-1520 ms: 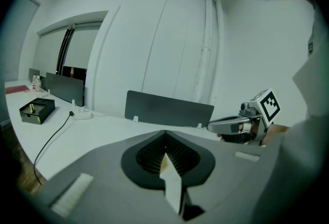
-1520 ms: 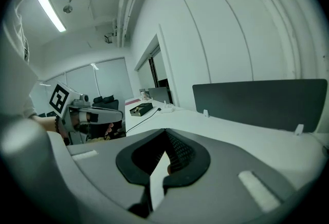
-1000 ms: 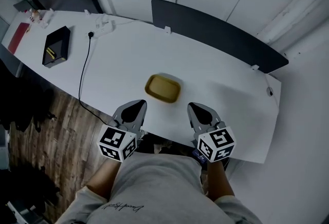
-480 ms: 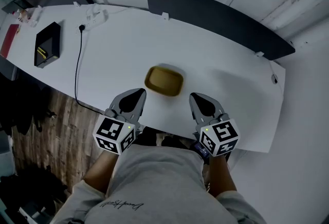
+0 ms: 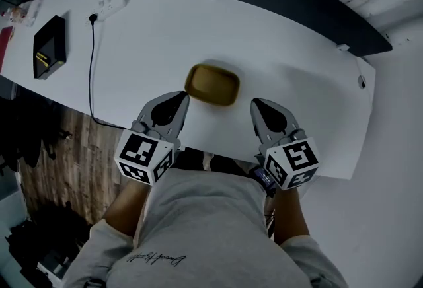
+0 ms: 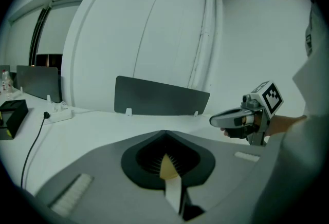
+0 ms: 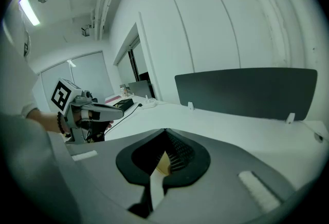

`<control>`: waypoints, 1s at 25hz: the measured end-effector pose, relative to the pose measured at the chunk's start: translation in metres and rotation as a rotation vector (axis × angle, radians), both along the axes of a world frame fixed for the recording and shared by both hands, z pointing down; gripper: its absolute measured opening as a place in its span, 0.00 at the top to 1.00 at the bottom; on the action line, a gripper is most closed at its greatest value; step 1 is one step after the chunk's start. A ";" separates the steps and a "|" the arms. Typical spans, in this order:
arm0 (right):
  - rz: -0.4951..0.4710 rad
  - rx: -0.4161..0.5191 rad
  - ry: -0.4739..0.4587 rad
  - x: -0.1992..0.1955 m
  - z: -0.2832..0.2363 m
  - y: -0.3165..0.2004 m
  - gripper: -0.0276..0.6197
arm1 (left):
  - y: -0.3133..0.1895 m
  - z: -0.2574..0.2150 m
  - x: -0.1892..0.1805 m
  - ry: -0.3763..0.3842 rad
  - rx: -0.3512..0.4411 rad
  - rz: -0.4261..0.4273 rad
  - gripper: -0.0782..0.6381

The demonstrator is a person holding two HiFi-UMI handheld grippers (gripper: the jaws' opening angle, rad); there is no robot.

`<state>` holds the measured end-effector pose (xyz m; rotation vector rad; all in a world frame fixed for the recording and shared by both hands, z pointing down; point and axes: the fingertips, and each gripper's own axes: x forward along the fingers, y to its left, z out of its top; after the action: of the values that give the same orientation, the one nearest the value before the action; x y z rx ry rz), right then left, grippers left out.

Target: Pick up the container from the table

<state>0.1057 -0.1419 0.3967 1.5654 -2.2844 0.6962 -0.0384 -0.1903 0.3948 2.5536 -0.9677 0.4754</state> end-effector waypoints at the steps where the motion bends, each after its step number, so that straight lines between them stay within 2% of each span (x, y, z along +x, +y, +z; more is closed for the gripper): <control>1: 0.002 -0.005 0.001 0.001 0.002 -0.001 0.93 | -0.002 0.002 0.000 -0.003 -0.001 0.001 0.89; 25: 0.097 -0.119 0.003 0.011 0.070 -0.010 0.93 | -0.029 0.073 -0.016 -0.069 -0.095 0.022 0.89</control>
<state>0.1165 -0.1523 0.4663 1.6293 -2.1343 0.8373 -0.0540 -0.2192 0.4674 2.4796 -0.9180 0.6053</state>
